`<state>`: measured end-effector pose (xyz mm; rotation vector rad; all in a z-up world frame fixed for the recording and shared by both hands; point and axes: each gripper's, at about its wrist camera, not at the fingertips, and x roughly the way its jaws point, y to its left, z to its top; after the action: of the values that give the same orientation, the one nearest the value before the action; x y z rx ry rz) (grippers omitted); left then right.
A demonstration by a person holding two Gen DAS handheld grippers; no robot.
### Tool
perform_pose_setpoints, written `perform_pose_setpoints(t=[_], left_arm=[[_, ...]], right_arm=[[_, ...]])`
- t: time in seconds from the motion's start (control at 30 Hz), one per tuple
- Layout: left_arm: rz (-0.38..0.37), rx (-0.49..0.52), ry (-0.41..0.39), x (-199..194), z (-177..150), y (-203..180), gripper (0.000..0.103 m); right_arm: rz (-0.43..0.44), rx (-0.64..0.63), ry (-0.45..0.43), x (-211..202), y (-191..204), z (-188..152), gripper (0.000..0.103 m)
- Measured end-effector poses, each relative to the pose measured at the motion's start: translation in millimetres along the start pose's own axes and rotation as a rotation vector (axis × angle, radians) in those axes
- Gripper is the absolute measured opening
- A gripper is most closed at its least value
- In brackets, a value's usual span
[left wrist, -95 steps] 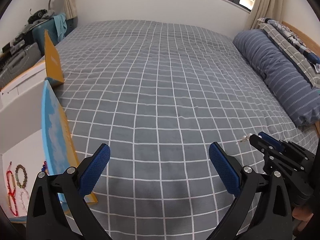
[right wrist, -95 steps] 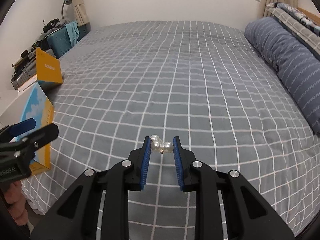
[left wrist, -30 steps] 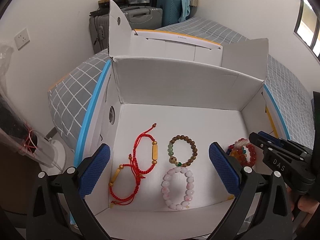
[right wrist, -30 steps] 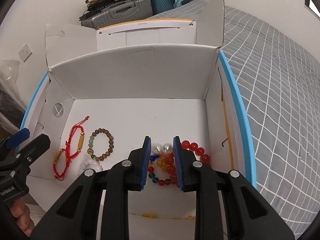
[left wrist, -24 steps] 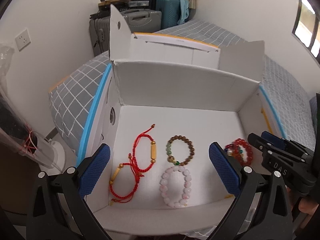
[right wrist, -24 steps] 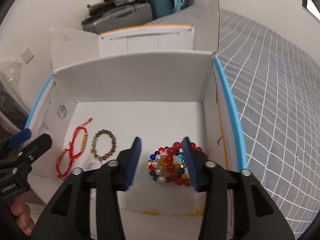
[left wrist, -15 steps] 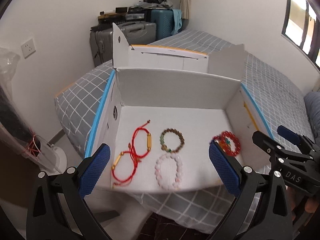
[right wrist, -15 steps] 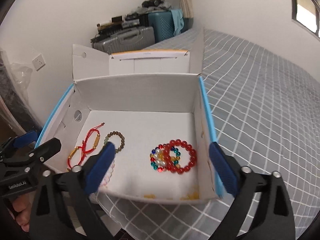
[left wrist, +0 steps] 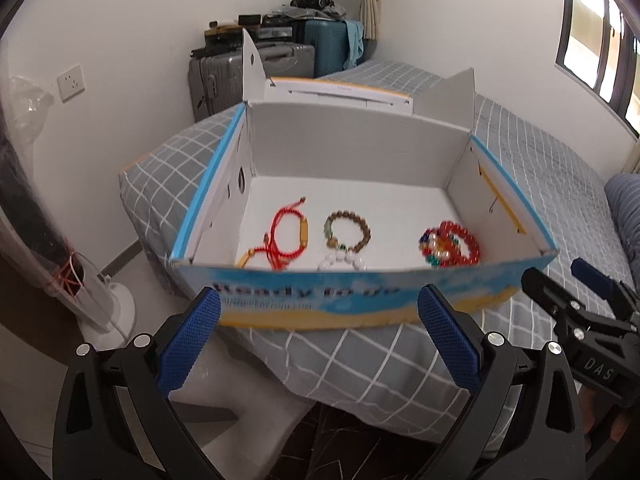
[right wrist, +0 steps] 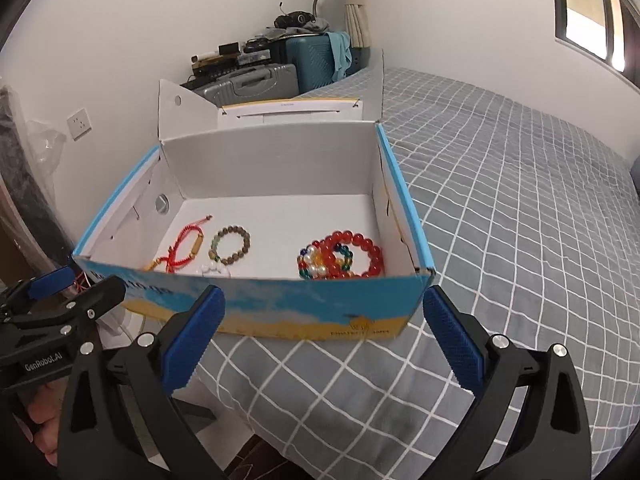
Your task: Organize jewelry
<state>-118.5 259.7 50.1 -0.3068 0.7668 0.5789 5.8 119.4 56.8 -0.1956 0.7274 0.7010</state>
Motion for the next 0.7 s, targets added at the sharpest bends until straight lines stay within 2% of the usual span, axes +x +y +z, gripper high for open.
perform_pose_setpoints(t=[0.17,0.7], left_arm=[[-0.002,0.015,0.017,1.3,-8.3,0.8,0.097],[-0.014,0.002,0.012,3.3,-2.7,2.4,0.097]], right_arm=[[-0.018,-0.004,-0.010,-1.3,4.2,-6.3,0.095],[-0.042,-0.017,0.005,3.5,3.1,-5.4,0.095]])
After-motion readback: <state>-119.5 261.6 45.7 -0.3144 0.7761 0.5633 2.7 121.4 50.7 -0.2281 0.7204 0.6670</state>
